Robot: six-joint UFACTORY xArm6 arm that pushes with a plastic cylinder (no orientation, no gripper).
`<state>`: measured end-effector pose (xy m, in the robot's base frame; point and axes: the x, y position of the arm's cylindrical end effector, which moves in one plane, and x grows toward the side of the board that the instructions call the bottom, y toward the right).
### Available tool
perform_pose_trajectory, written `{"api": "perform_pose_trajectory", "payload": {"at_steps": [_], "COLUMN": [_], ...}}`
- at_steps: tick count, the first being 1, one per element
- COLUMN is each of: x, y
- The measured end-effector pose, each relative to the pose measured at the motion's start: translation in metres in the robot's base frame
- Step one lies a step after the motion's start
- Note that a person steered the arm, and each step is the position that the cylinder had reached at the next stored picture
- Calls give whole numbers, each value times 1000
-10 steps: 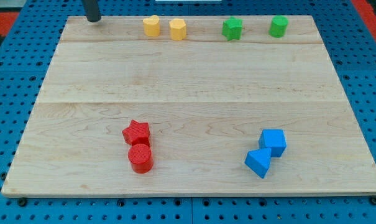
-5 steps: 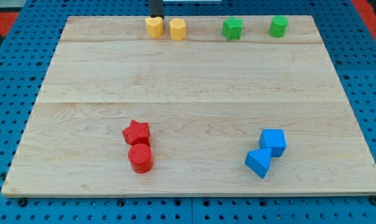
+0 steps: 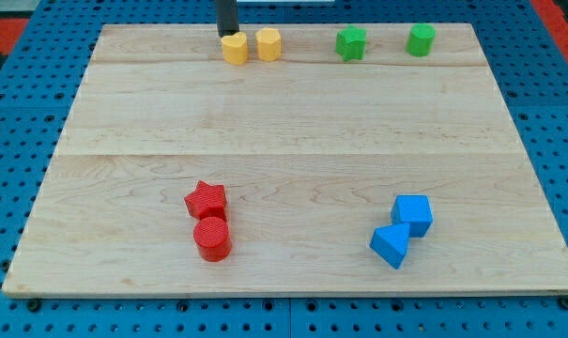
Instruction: Slide the yellow heart closer to the yellow hexagon
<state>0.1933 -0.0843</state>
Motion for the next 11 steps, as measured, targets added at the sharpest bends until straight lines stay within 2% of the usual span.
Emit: {"api": "perform_pose_trajectory", "payload": {"at_steps": [1,2,3,4,6,7,8,10,11], "x": [23,82,81,57,50,23,-1,-2,0], "y": [-61,-58,11,32,14,-32,-41,-7,55]}}
